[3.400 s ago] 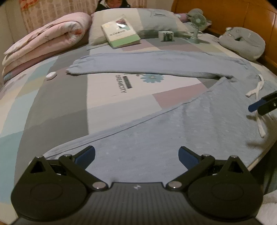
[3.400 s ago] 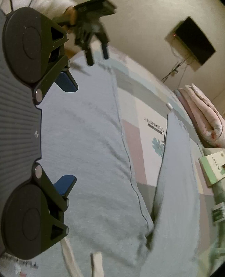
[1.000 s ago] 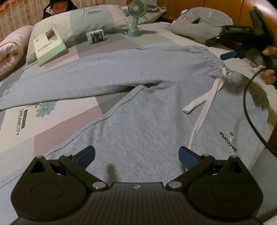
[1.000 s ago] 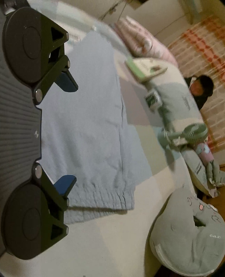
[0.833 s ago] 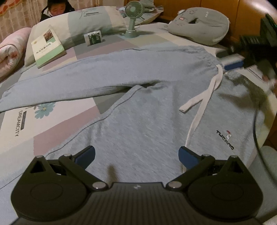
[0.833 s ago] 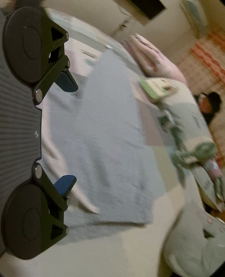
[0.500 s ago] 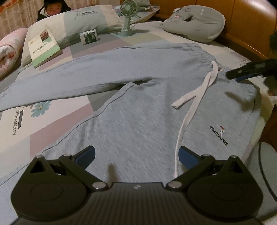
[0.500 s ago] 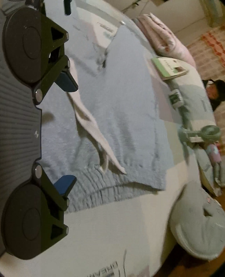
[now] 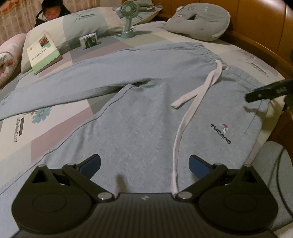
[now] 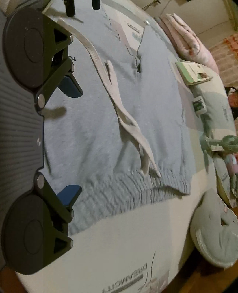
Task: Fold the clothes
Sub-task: 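Hover the open right gripper over the elastic waistband and white drawstrings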
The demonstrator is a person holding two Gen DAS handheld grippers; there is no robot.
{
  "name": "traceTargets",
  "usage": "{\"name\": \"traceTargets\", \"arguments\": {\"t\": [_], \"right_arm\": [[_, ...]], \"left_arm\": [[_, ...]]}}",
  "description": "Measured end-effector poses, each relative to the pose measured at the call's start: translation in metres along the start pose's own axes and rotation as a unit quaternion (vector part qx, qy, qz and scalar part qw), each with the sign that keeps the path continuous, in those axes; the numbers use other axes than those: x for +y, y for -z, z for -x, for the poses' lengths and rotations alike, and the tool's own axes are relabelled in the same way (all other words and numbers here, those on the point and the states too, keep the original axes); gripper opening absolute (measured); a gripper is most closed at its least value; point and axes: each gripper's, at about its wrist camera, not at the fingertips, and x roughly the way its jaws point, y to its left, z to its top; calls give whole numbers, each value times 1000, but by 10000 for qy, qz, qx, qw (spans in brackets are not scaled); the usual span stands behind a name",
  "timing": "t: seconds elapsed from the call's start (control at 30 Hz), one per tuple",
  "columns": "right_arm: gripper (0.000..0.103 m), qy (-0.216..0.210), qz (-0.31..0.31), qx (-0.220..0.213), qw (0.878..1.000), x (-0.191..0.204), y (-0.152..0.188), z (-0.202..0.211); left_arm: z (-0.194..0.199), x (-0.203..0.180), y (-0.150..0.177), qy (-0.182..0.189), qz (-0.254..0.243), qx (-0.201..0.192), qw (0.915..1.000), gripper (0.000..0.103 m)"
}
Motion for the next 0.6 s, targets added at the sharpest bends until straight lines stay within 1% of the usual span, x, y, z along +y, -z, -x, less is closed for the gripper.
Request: {"name": "traceTargets", "arguments": {"t": [0.13,0.27,0.43,0.53,0.6], "right_arm": [[103,-128,-103,-118,9998,-6,8,7],[103,-54,-162,-252,9995,-5,13,4],[103,77,80,-357,9993,2,17,4],[103,-75,37,-254,9996,1,8,9],[103,-241,-39,-327,9992,-1,0,15]], "left_arm": [[4,-7,-3,77,-72,-106,9999,102],[8,-14,-3,160,-228,-166,9995,102],[8,-14,-6,114,-251,-183,9995,102],[7,-11,-8,102,-220,-220,9995,102],[7,-9,-9,94,-199,-245,9995,102]]}}
